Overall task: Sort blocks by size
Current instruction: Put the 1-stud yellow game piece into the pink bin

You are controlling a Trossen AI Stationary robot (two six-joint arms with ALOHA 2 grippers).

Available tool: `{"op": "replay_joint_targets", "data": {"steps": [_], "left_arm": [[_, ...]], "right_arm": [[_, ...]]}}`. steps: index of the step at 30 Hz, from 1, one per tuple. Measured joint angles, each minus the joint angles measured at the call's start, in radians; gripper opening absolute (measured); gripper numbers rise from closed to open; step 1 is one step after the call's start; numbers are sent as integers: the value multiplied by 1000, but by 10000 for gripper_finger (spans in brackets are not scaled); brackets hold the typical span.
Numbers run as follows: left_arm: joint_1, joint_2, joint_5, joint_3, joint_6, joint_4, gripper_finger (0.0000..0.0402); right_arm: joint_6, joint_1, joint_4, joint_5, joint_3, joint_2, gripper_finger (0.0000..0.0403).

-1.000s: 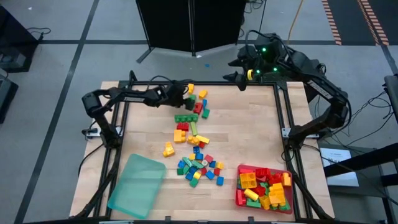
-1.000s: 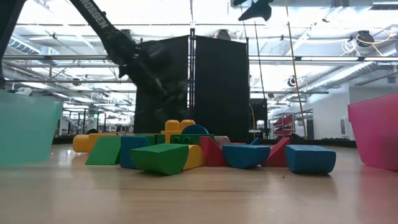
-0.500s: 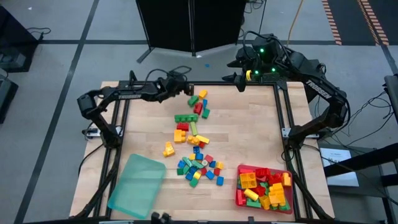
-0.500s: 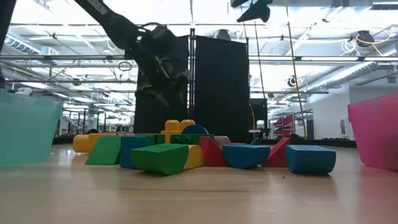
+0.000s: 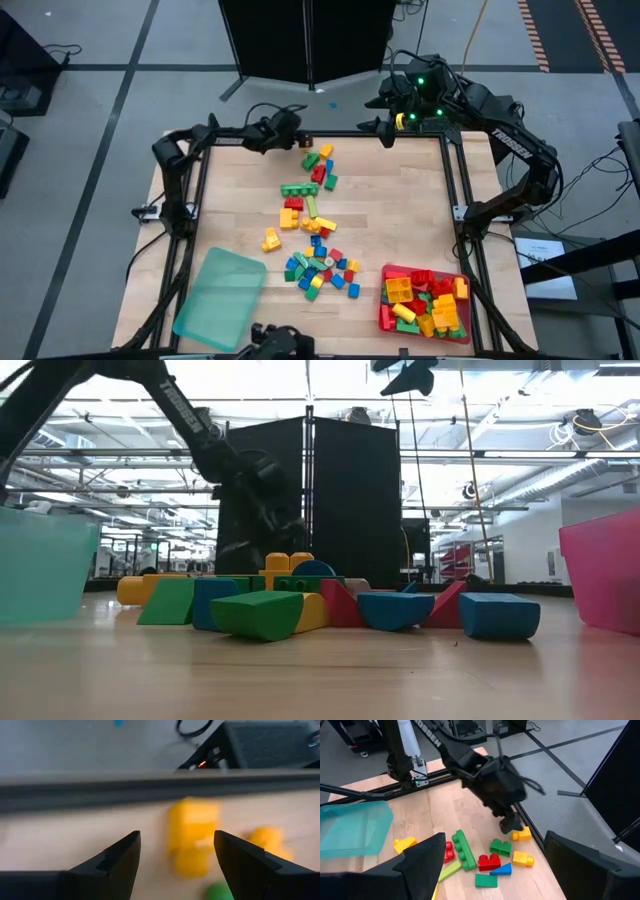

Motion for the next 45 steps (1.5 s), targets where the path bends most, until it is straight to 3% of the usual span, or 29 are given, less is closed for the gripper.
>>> {"op": "replay_joint_targets", "data": {"steps": [9, 14, 19, 27, 30, 33, 34, 36, 40, 45], "left_arm": [[2, 177, 104, 259, 89, -160, 255], [2, 183, 288, 258, 108, -73, 255], [-39, 196, 400, 259, 87, -66, 255], [-68, 193, 436, 265, 218, -167, 255], [-52, 182, 518, 265, 254, -197, 255], [-29, 127, 547, 263, 228, -226, 255], [-22, 95, 549, 263, 221, -239, 255], [-10, 27, 568, 263, 223, -255, 255], [15, -151, 584, 264, 244, -327, 255], [21, -404, 496, 265, 298, -431, 255]], "right_arm": [[18, 14, -37, -3, -1, 0, 327], [18, 42, -47, -4, -1, -1, 327], [13, 59, -30, -3, -1, -2, 327], [6, 67, -32, 3, -1, -2, 327], [-6, 55, -53, 123, -1, 1, 327], [-47, 28, -75, 345, -3, 33, 327], [-62, 14, -74, 375, -8, 51, 327], [-93, -13, -73, 365, -23, 96, 327], [-124, -68, -3, 246, -64, 210, 327], [-137, -96, 67, 182, -68, 396, 327]]}}
